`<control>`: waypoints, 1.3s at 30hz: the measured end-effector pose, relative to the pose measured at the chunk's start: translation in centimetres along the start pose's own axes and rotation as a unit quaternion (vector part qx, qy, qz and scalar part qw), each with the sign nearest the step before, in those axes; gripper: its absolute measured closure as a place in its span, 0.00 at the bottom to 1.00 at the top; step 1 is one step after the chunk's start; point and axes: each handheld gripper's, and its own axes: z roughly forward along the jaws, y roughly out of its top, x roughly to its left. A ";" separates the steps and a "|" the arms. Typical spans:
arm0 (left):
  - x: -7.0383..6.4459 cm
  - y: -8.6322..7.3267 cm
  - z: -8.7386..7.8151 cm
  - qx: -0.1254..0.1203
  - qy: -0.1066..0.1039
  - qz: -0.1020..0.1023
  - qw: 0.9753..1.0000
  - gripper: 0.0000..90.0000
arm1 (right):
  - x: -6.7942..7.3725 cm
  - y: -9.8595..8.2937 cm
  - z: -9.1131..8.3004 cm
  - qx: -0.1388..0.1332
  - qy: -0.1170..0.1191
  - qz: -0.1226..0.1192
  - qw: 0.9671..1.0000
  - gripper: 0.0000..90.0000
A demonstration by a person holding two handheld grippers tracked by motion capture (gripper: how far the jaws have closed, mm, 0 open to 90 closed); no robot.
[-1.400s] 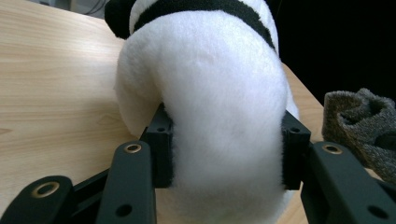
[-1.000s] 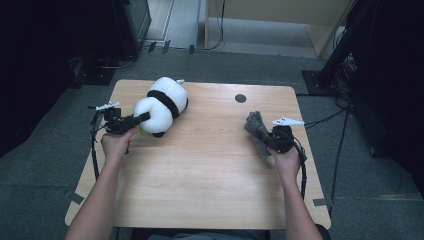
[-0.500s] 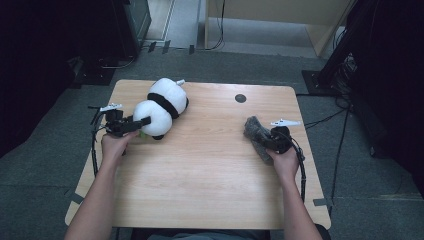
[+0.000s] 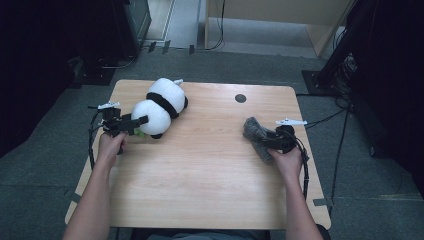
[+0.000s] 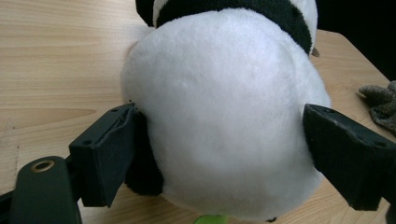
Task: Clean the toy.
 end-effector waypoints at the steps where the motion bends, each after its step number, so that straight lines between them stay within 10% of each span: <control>1: -0.1 0.0 -0.1 0.001 0.000 0.003 1.000 0.09 | 0.1 0.0 -0.1 -0.002 0.000 -0.002 1.000 0.50; 19: -4.9 0.2 -2.3 0.014 -0.028 0.067 0.997 0.09 | 3.2 0.3 -1.9 -0.008 0.014 -0.030 0.999 0.49; 39: -10.6 -2.2 0.5 0.047 -0.093 0.124 0.987 0.09 | 6.9 -0.2 -1.8 -0.011 0.038 -0.065 0.997 0.48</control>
